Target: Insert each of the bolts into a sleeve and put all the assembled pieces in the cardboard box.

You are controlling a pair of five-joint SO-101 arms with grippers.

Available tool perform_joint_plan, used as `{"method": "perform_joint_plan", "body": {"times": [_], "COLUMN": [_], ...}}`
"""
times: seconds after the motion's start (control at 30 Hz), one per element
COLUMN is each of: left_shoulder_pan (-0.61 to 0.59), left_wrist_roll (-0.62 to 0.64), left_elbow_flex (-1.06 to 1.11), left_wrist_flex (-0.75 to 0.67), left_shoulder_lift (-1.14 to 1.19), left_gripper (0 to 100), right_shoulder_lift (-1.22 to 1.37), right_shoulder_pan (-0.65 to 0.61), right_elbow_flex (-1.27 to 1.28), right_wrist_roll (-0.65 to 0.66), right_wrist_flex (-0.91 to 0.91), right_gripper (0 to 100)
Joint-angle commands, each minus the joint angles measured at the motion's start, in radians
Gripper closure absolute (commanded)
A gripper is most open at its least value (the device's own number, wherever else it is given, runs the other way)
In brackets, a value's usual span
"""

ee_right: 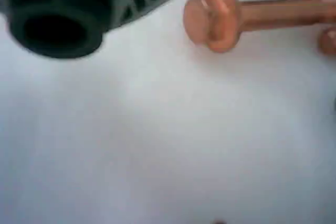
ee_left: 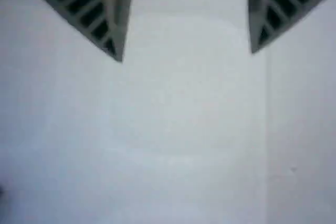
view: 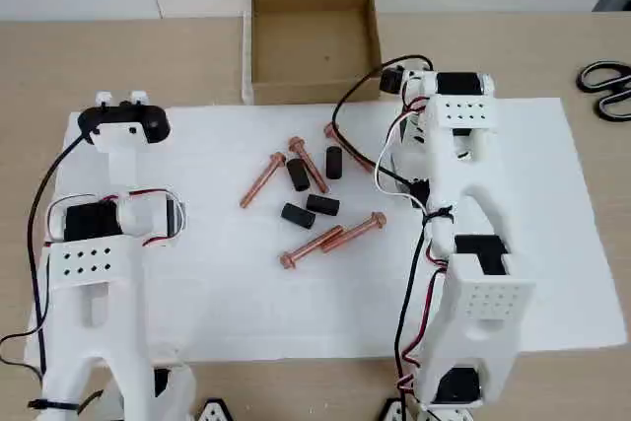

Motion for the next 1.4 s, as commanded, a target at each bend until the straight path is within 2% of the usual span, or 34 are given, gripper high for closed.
{"method": "perform_joint_plan", "body": {"times": [0.0,0.47,0.63,1.17,1.37], "left_shoulder_pan": [0.002,0.005,0.005,0.002,0.002], "left_wrist_roll": [0.000,0.003,0.000,0.000,0.000], "left_elbow_flex": [-0.010,-0.007,-0.004,-0.004,-0.004], "left_wrist_flex": [-0.006,-0.038,-0.038,-0.037,-0.035], "left_shoulder_lift": [-0.008,-0.006,-0.008,-0.006,-0.005], "left_gripper": [85,85,85,85,85], "right_shoulder_lift": [0.025,0.074,0.073,0.070,0.071], "right_shoulder_pan": [-0.008,-0.038,-0.045,-0.044,-0.045], "right_elbow_flex": [-0.005,-0.009,-0.009,-0.086,-0.086], "right_wrist_roll": [0.003,0.002,-0.034,-0.037,-0.034], "right_wrist_flex": [-0.035,-0.041,-0.025,0.065,0.067], "right_gripper": [99.5,99.2,90.7,89.9,84.5]}}
